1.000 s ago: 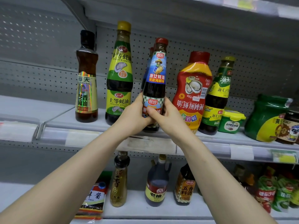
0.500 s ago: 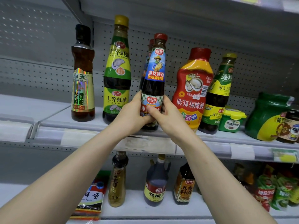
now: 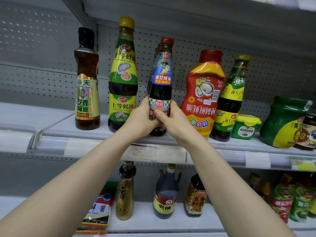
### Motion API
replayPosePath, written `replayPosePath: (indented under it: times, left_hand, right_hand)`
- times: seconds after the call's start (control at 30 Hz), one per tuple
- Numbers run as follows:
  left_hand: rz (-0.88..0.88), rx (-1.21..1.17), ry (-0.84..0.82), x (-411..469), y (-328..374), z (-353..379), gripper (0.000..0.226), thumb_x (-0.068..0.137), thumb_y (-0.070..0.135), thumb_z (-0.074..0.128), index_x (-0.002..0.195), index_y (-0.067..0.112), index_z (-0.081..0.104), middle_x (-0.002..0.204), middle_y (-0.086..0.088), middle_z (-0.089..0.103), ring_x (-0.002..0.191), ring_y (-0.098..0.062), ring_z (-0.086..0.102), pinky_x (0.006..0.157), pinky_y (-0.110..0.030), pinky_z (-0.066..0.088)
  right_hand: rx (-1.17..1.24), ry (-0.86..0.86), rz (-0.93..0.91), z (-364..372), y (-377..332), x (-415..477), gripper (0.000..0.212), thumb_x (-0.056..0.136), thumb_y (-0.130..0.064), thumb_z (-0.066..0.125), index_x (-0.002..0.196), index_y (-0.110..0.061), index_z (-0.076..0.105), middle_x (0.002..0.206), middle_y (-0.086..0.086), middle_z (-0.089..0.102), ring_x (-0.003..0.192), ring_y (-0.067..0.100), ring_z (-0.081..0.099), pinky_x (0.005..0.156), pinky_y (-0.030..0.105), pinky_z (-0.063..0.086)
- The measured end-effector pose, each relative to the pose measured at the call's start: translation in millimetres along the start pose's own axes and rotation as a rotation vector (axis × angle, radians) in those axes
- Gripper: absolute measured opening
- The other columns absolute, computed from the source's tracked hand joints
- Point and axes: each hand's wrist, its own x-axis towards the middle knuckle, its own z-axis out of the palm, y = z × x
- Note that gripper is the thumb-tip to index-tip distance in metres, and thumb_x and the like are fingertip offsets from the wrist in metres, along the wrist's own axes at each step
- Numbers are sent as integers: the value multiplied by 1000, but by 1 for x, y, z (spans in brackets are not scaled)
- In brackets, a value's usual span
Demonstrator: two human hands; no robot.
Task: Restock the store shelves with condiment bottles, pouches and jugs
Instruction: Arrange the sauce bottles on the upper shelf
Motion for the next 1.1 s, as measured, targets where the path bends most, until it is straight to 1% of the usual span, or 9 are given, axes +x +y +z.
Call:
replayPosePath:
  times: [0.2,0.5,0.73,0.8,0.87,0.9,0.93,1.0,1.1]
  left_hand:
    - [-44,0,-11,8,-1,3,68,85,12,73,143,19,38,124,-5,64,108,-22,63,98,-40,52]
    - [-84,54,-8,12,3,6,60,89,13,69,141,16,38,126,-10,63,111,-27,61,96,-37,50]
    - [-48,65,-40,-2,5,-4,72,86,11,74,146,17,35,128,-7,63,114,-25,62,102,-42,49]
    - [-22,-8,-48,-8,7,-8,74,85,7,73,147,17,34,131,-7,62,118,-24,61,104,-45,48]
    - [16,-87,-22,-16,9,-10,75,86,4,71,150,18,34,137,-6,59,123,-23,58,106,-45,47]
    - [36,-105,8,-21,11,-10,76,87,5,71,151,18,33,140,-5,57,125,-21,56,106,-44,47]
    - [55,-121,45,-27,14,-8,74,88,7,70,152,18,33,141,-3,55,125,-19,56,106,-42,47]
    - [101,-158,113,-37,19,-4,68,90,12,70,149,20,38,137,1,57,122,-13,56,101,-36,50]
    - [178,-232,123,-51,28,9,55,90,14,70,140,22,48,127,10,60,113,-2,59,90,-13,49]
  right_hand:
    - [-26,2,41,2,0,7,44,101,-22,60,141,-16,42,125,6,63,114,21,62,103,47,52]
    - [-38,21,106,6,-5,13,43,101,-19,59,140,-14,42,127,9,62,115,25,62,104,47,50]
    - [-39,45,130,5,-15,2,37,105,-17,51,141,-12,47,130,11,63,116,26,63,103,47,51]
    - [-22,62,107,1,-18,-6,38,106,-16,48,144,-12,46,126,6,64,109,17,63,99,37,53]
    - [-9,87,65,-5,-23,-21,43,107,-15,46,149,-10,41,115,-8,62,92,-4,60,80,12,49]
    - [-11,99,47,-8,-25,-29,46,107,-15,46,152,-10,38,119,-10,62,92,-10,57,73,6,44]
    - [-14,115,29,-11,-26,-38,49,107,-16,47,154,-12,35,132,-6,60,101,-9,53,74,5,40]
    - [-17,165,-26,-19,-28,-55,49,106,-17,49,153,-15,38,149,1,51,119,-2,46,88,10,40]
    - [7,270,-82,-33,-24,-80,41,103,-14,55,144,-14,51,141,4,59,123,6,56,104,26,48]
